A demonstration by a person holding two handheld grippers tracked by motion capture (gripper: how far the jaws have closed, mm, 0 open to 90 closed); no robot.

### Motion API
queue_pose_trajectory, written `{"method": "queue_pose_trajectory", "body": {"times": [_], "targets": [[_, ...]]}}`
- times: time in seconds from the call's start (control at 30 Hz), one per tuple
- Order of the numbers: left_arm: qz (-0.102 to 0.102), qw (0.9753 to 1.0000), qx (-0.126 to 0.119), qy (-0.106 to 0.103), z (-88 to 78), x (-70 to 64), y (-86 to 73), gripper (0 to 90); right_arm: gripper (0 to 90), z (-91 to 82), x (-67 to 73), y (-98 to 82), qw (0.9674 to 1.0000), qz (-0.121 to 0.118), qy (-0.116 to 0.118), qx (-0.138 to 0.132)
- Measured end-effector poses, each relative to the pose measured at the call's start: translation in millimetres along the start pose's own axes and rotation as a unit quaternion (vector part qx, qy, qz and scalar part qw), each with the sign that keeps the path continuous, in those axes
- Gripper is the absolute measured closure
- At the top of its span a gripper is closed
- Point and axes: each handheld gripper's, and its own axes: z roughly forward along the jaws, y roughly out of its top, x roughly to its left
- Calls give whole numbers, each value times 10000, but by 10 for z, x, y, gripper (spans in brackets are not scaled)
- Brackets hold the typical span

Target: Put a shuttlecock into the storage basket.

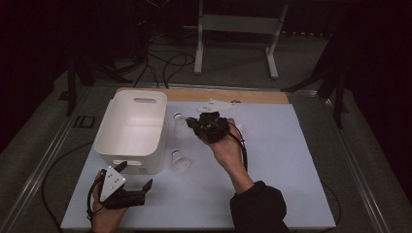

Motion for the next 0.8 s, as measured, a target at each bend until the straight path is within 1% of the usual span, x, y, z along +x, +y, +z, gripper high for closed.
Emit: {"method": "queue_pose_trajectory", "body": {"times": [0.23, 0.27, 0.3, 0.43, 0.8], "targets": [[5, 10000, 11, -7, -1, 0, 1, 0, 889, 35, 52, 55, 10000, -9, 46, -35], [4, 10000, 17, -10, -2, 1, 1, 0, 889, 43, 53, 63, 10000, -62, 36, -48], [4, 10000, 14, -6, -2, 0, 1, 0, 889, 50, 64, 71, 10000, -46, 45, -44], [8, 10000, 15, -8, -1, -1, 1, 0, 889, 87, 98, 97, 9999, -125, 22, -6], [7, 10000, 14, -10, -3, -1, 0, 0, 889, 179, 178, 141, 9998, -200, 31, 16]]}}
